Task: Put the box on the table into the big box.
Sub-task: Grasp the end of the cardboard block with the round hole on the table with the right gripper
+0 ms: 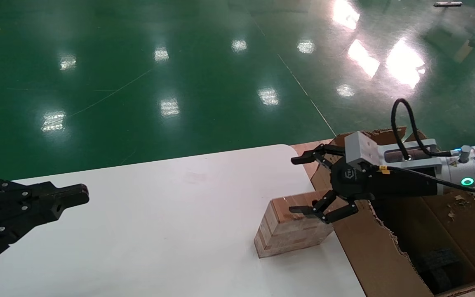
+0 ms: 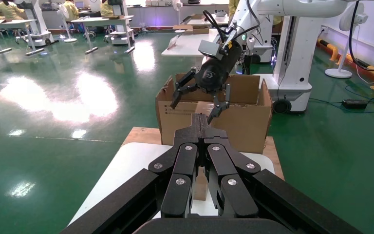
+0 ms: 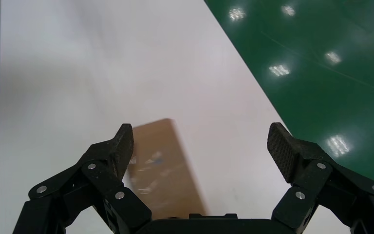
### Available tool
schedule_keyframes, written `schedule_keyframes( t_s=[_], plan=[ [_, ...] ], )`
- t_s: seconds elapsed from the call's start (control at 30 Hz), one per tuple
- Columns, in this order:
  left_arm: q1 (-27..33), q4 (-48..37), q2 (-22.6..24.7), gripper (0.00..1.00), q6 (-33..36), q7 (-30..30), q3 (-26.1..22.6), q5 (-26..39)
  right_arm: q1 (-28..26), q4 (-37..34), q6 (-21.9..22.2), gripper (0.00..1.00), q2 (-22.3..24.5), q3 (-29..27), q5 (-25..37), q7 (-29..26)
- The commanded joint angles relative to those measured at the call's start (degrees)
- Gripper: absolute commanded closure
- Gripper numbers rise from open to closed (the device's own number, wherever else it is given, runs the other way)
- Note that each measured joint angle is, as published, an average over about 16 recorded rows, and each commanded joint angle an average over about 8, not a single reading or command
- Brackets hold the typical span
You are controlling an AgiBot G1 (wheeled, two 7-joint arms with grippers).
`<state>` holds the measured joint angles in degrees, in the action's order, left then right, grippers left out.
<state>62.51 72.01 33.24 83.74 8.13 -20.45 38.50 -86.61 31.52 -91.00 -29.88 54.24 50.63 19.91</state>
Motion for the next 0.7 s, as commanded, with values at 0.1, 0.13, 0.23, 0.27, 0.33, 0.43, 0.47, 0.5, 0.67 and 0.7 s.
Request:
schedule_keyframes(
  t_s=[0.1,0.13,0.23,0.27,0.33,0.43,0.47,0.5,0.67,0.7],
  plan=[
    [0.0,0.0,0.0,1.0,0.0,0.0,0.0,0.0,-0.2,0.2,-0.1,0.0,0.2,1.3,-1.1,0.1],
    [0.0,0.0,0.0,1.0,0.0,0.0,0.0,0.0,-0.3,0.3,-0.1,0.0,0.4,1.6,-1.3,0.1],
    [0.0,0.0,0.0,1.0,0.0,0.0,0.0,0.0,-0.4,0.4,-0.1,0.0,1.3,2.7,-1.9,0.2],
    [0.0,0.0,0.0,1.0,0.0,0.0,0.0,0.0,-0.4,0.5,-0.1,0.0,1.6,3.1,-2.1,0.2],
    [0.0,0.0,0.0,1.0,0.0,0.0,0.0,0.0,-0.5,0.6,-0.1,0.0,2.1,3.8,-2.5,0.1],
    [0.0,0.0,0.0,1.0,0.0,0.0,0.0,0.0,-0.4,0.8,-0.1,0.0,2.8,4.8,-3.3,0.0],
    [0.0,0.0,0.0,1.0,0.0,0.0,0.0,0.0,-0.4,0.9,-0.1,0.0,2.9,5.1,-3.6,0.0],
    [0.0,0.0,0.0,1.0,0.0,0.0,0.0,0.0,-0.4,1.0,0.0,0.0,3.1,5.5,-3.8,-0.1],
    [0.0,0.0,0.0,1.0,0.0,0.0,0.0,0.0,-0.4,1.2,0.0,0.0,3.5,7.1,-4.9,0.1],
    [0.0,0.0,0.0,1.0,0.0,0.0,0.0,0.0,-0.4,1.2,0.0,0.0,3.5,7.4,-5.1,0.1]
  ],
)
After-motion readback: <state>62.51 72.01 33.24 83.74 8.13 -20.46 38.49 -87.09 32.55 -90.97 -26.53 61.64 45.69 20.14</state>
